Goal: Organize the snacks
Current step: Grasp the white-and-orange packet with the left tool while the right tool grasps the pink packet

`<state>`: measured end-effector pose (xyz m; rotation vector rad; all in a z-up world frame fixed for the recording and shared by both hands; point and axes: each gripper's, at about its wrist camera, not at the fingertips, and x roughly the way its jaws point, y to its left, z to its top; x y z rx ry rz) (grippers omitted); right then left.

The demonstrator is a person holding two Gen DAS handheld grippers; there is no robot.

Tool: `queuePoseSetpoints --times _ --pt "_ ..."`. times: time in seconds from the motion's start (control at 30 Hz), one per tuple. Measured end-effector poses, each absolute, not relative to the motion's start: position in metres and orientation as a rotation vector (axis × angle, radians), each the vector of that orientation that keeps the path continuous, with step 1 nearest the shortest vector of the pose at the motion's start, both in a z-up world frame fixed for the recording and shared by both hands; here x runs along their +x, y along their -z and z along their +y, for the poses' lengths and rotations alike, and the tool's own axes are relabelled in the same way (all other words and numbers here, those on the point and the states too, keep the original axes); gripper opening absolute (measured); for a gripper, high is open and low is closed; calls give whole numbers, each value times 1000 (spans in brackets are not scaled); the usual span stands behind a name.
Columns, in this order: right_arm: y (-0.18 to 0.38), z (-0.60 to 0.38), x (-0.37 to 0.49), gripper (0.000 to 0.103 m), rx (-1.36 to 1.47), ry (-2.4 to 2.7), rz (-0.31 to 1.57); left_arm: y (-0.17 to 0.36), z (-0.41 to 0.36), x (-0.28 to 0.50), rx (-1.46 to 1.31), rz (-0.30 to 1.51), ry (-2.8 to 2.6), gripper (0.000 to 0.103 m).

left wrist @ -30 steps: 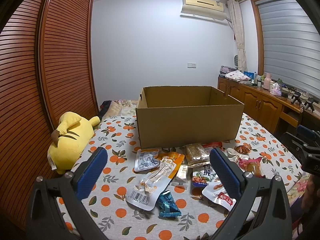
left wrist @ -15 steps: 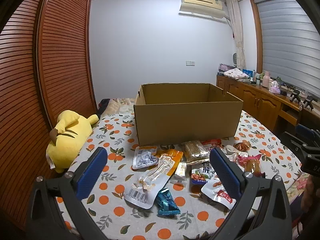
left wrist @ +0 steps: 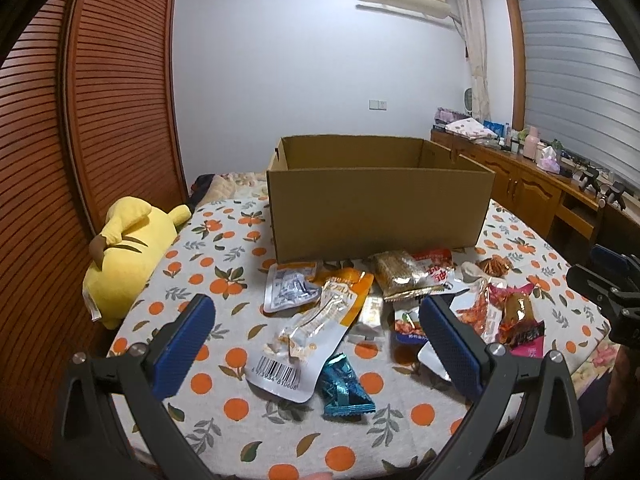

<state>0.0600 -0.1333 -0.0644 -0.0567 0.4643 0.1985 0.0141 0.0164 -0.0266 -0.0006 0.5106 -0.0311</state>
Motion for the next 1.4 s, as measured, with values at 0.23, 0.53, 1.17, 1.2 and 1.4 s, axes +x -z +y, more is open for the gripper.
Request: queuePoseSetpoints --times 0.23,0.53,1.17,1.2,1.4 --pt "87 -144 67 98 -54 -247 561 38 24 22 -15 570 78 103" --pt "115 -145 86 92 -30 -331 701 53 33 37 -7 651 95 102" --pt "124 -144 132 58 33 -319 826 64 39 75 33 764 174 101" --pt "124 -147 132 57 39 -317 829 63 38 79 39 776 192 100" --pt "123 -156 135 48 40 -304 837 69 40 111 43 901 278 94"
